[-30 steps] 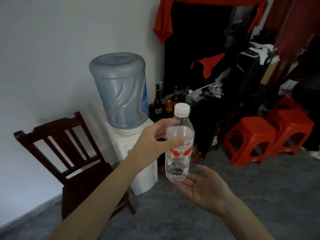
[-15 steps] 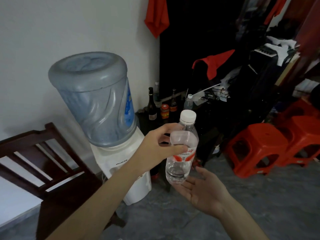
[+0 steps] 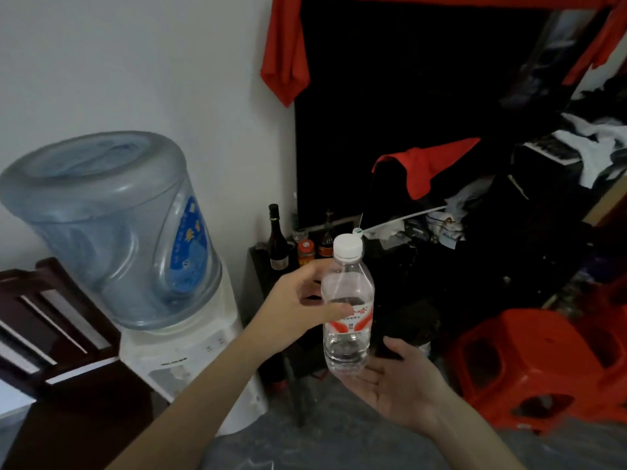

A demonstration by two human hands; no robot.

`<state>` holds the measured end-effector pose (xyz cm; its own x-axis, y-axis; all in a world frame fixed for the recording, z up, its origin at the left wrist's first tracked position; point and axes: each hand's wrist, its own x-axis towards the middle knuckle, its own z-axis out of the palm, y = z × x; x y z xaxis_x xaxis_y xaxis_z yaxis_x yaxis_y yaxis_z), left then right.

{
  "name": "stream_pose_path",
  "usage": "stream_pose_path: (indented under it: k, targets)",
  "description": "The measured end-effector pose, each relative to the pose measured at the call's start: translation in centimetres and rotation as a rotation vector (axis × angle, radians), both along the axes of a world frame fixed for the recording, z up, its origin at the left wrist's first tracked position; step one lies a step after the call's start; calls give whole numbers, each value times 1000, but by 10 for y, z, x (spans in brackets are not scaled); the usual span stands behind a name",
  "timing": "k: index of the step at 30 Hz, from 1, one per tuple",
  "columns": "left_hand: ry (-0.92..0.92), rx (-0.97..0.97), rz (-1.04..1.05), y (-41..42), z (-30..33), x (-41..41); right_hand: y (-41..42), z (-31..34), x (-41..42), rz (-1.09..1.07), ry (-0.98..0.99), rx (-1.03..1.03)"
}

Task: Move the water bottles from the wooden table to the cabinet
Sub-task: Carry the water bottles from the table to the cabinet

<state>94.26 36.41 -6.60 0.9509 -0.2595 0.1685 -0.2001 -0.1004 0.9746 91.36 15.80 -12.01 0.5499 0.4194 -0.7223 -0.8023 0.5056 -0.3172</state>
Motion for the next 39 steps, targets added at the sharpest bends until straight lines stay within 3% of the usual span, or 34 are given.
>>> stream_pose_path:
  k: [13, 22, 29, 39]
  targets:
    - [114, 68, 115, -35, -34, 72, -33, -50, 96, 49, 134, 127]
    - [115, -55, 210, -40, -56, 165, -46, -58, 205, 47, 158, -17]
    - [177, 2, 205, -28, -80, 222, -30, -91, 268, 4, 198, -100]
    - [295, 99, 375, 5, -130, 259, 22, -147, 322, 60, 242, -209]
